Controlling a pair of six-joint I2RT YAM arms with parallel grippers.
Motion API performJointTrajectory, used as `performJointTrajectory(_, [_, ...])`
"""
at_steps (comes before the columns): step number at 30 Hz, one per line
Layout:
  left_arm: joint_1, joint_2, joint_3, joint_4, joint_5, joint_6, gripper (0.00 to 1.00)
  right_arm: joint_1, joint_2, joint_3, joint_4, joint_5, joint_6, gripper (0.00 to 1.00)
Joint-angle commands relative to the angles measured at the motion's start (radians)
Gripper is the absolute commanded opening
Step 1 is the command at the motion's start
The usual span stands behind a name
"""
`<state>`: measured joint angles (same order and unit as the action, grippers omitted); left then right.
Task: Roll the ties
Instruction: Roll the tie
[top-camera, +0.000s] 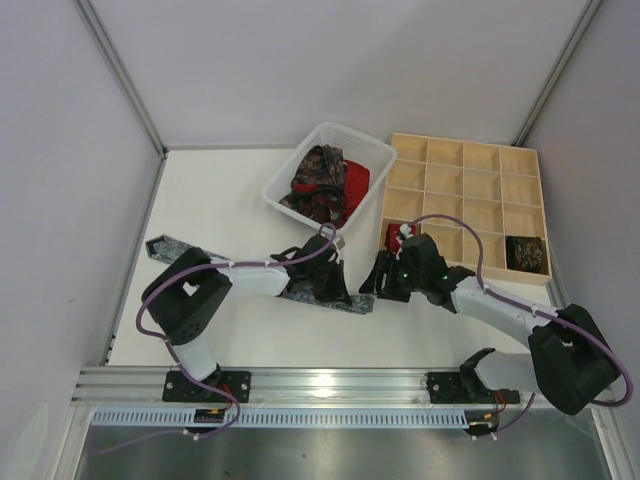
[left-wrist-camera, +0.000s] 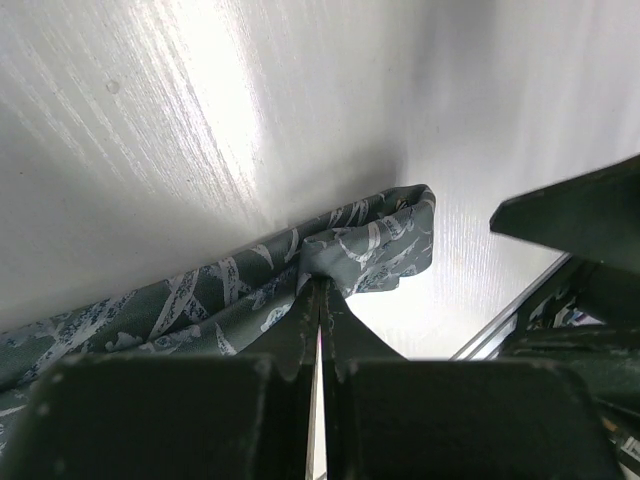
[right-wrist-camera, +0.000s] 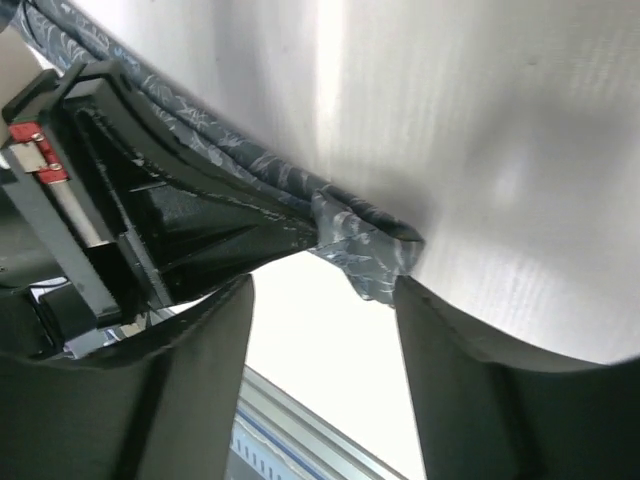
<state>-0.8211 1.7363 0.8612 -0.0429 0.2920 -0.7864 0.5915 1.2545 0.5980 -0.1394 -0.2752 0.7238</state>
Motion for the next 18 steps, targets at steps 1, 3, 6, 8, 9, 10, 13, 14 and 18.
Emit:
performJointTrajectory(1, [0.004, 0.037, -0.042, -0.040, -0.040, 0.010, 0.01, -0.039, -0.020, -0.049, -0.020, -0.005, -0.017, 0.66])
performJointTrajectory(3, [0.003, 0.039, -0.048, -0.035, -0.039, 0.010, 0.01, -0.055, 0.002, -0.072, 0.032, -0.053, -0.011, 0.66])
performJointTrajectory(6, [0.003, 0.040, -0.054, -0.031, -0.036, 0.012, 0.01, -0.074, 0.039, -0.112, 0.101, -0.102, 0.003, 0.67])
performJointTrajectory(8, [0.005, 0.040, -0.057, -0.032, -0.036, 0.013, 0.01, -0.079, 0.074, -0.135, 0.130, -0.126, 0.009, 0.67])
performJointTrajectory(9, [0.007, 0.039, -0.062, -0.029, -0.037, 0.015, 0.01, -0.079, 0.082, -0.144, 0.188, -0.134, 0.022, 0.67])
performJointTrajectory(10, [0.007, 0.037, -0.065, -0.029, -0.037, 0.015, 0.01, -0.079, 0.101, -0.151, 0.208, -0.139, 0.028, 0.66])
performJointTrajectory(13, [0.011, 0.037, -0.079, -0.022, -0.033, 0.015, 0.01, -0.082, 0.138, -0.175, 0.283, -0.174, 0.058, 0.65])
performJointTrajectory(14, [0.014, 0.037, -0.082, -0.018, -0.033, 0.016, 0.01, -0.082, 0.161, -0.179, 0.297, -0.189, 0.066, 0.65])
performJointTrajectory(18, [0.016, 0.032, -0.087, -0.012, -0.030, 0.018, 0.01, -0.082, 0.180, -0.187, 0.320, -0.193, 0.081, 0.62])
